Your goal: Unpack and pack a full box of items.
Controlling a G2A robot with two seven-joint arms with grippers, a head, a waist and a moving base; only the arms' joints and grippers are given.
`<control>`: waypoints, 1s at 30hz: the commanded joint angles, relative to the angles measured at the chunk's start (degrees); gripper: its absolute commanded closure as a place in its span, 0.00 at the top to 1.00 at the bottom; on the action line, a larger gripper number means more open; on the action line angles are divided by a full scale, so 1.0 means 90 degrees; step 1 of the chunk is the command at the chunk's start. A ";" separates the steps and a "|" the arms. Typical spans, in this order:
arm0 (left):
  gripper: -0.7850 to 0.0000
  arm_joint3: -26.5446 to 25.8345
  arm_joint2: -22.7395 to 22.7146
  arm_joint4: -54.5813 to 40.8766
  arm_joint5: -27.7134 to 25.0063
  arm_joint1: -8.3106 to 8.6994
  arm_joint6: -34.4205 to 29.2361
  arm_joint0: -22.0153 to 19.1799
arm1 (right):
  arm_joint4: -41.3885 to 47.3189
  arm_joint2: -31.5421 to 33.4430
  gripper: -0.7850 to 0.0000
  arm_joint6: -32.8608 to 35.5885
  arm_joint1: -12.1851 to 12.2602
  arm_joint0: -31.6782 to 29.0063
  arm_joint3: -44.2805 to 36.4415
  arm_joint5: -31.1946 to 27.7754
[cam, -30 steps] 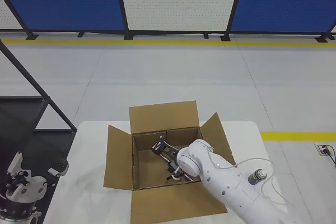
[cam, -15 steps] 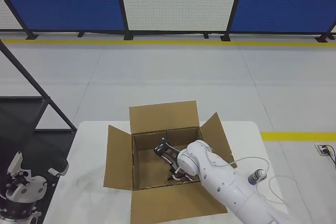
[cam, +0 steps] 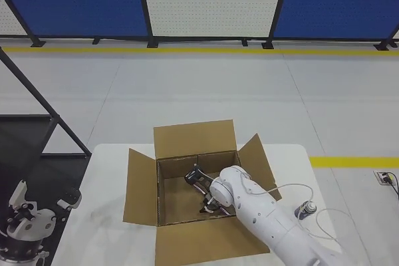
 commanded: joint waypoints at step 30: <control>1.00 0.0000 0.0000 0.0000 0.0000 0.0000 0.0000 0.0000 | -0.1821 0.3584 0.00 0.0512 0.1584 -0.3367 -0.7616 -0.0282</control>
